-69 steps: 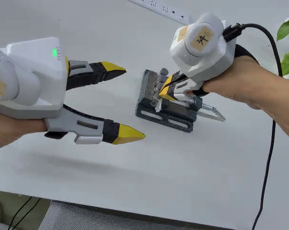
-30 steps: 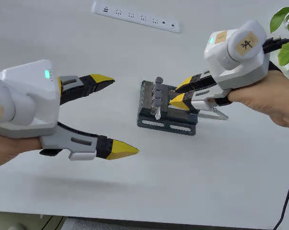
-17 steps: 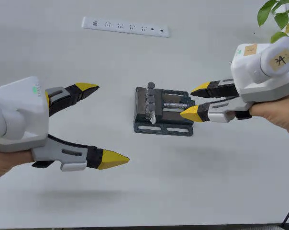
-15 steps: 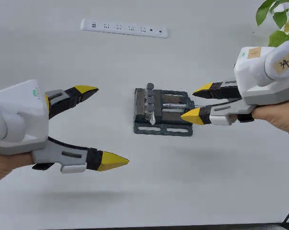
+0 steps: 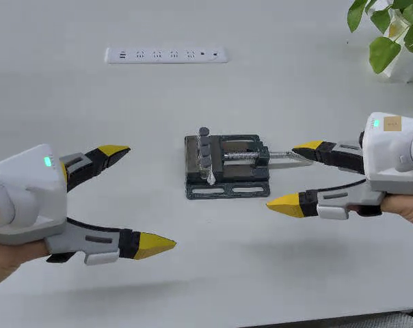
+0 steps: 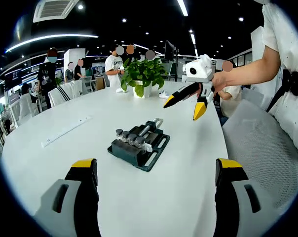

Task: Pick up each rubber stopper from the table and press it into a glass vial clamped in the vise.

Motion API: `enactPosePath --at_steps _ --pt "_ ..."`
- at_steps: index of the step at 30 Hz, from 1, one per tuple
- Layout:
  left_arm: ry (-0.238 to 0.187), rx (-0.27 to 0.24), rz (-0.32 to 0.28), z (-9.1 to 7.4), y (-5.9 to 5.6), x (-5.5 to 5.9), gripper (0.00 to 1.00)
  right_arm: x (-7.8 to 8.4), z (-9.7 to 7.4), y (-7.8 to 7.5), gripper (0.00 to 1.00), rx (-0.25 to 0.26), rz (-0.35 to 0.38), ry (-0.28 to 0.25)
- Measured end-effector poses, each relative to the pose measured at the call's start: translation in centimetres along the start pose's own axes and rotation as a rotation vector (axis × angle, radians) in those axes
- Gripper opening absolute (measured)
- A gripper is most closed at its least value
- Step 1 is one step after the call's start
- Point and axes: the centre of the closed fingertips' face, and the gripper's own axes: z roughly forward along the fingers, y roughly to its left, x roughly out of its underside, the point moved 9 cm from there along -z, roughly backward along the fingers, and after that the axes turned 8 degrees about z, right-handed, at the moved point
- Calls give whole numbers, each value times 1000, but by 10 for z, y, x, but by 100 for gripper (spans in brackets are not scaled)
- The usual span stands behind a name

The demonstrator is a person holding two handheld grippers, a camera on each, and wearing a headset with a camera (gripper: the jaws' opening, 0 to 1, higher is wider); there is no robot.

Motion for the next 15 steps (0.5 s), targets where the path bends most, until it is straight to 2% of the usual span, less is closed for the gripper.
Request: enactPosePath --at_steps 5,15 --pt "9 -8 -6 1 -1 3 99 8 -4 3 81 -4 17 -52" --pt "25 -25 -5 1 1 4 99 11 -3 5 84 7 14 -68"
